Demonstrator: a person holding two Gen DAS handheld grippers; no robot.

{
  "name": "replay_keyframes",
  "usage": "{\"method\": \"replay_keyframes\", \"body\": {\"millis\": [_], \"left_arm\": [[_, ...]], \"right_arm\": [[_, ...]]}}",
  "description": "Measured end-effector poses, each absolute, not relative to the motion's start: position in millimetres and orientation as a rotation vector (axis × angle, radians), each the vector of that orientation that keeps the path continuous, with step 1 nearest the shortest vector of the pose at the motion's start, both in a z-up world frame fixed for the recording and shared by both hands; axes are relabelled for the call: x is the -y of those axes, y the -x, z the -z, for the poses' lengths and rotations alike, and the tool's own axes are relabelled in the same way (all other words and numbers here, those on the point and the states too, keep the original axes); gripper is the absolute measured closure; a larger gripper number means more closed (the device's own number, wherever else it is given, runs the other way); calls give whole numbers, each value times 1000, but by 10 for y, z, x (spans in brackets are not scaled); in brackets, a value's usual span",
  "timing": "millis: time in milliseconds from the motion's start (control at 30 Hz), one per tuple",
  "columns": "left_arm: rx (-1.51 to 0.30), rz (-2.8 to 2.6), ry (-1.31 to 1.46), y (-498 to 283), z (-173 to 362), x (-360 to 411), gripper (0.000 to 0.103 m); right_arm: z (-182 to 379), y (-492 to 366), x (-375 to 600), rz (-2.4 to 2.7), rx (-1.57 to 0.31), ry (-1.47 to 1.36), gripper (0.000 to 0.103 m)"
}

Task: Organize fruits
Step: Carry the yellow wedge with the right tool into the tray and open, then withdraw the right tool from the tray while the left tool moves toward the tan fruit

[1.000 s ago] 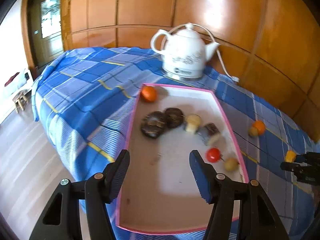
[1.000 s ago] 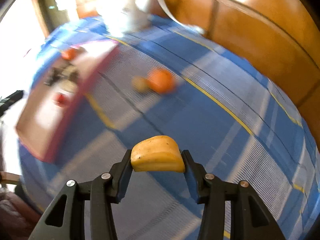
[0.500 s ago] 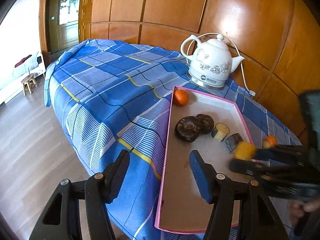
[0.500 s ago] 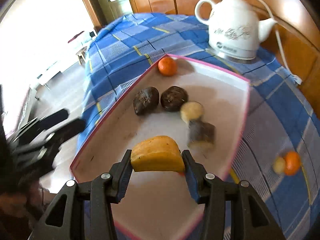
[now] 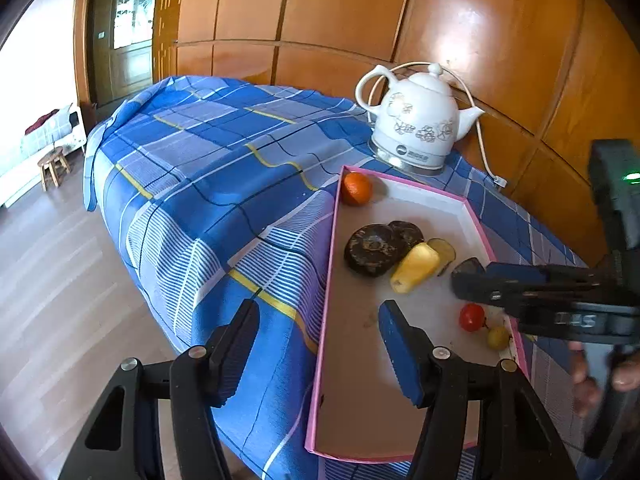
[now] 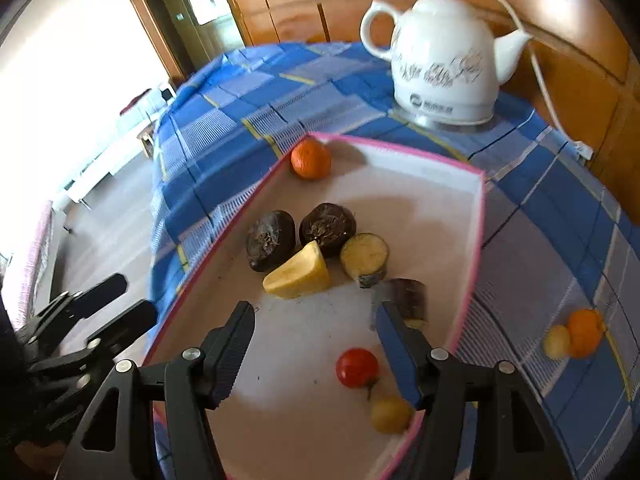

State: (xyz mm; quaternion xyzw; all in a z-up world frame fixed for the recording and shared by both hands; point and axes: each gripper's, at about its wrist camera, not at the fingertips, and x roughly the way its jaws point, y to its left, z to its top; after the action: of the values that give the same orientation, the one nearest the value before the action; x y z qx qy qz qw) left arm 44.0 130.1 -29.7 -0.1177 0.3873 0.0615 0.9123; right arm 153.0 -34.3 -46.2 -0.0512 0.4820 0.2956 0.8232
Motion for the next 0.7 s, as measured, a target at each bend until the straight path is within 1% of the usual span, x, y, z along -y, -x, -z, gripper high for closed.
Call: {"method": "replay_keyframes", "body": {"millis": [267,700], "left_arm": [[-793,-88,207,-430,239,-1116,40],[-788,-26,116,-398,155,-755,40]], "right_arm": [[340,-1252,952,-584,-986,93,39],[456,-1022,1925,-416,-1009,107,39]]}}
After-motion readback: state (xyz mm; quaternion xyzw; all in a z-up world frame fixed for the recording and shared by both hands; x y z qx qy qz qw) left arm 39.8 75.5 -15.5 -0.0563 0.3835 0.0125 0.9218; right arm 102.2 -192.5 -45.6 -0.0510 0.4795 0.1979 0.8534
